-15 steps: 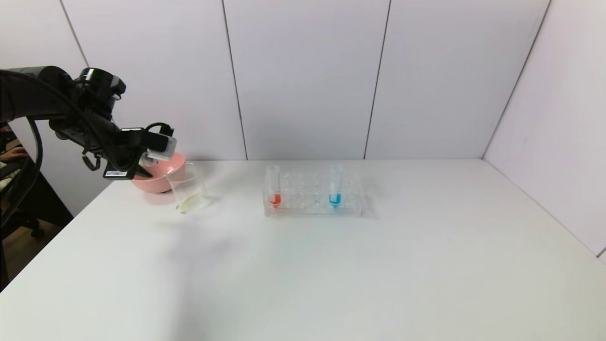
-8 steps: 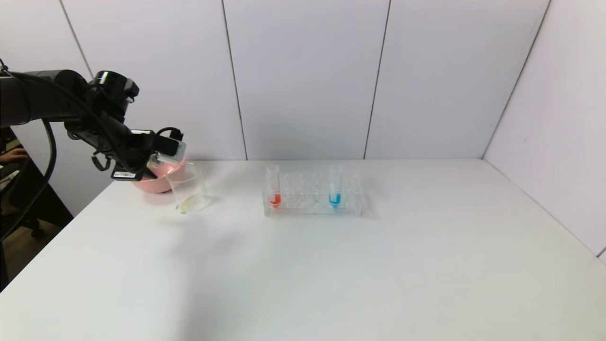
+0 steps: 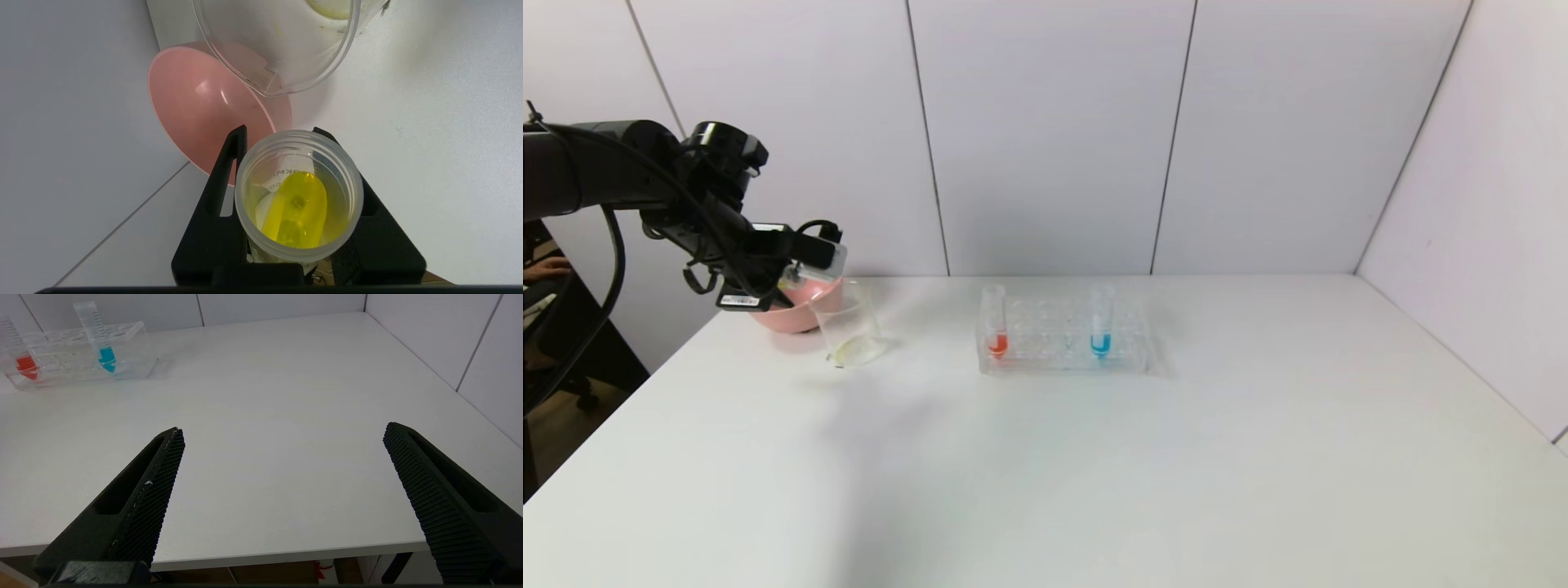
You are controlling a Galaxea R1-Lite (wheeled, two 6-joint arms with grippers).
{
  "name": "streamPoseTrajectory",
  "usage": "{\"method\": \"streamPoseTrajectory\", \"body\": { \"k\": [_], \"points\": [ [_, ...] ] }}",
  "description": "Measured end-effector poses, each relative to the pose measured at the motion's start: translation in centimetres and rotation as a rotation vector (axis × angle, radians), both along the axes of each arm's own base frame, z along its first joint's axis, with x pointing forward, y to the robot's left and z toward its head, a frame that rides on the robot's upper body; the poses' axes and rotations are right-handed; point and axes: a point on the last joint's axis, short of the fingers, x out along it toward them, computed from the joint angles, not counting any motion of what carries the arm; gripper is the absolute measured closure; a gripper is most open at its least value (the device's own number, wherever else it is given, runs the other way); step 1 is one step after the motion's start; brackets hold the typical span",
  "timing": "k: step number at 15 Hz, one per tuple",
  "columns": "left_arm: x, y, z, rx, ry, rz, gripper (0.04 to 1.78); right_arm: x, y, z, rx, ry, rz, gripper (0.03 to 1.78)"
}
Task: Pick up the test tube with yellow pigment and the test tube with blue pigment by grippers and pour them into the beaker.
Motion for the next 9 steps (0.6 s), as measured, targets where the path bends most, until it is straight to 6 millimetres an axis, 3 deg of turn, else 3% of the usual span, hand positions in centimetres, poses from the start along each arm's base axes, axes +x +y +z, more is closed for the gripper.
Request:
{"method": "streamPoseTrajectory", "body": {
  "k": [9],
  "points": [
    [-0.11, -0.17, -0.03, -0.059, 0.009, 0.079, 1.27, 0.0, 0.0, 0.0, 0.0, 0.0, 0.0, 0.04]
  ]
}}
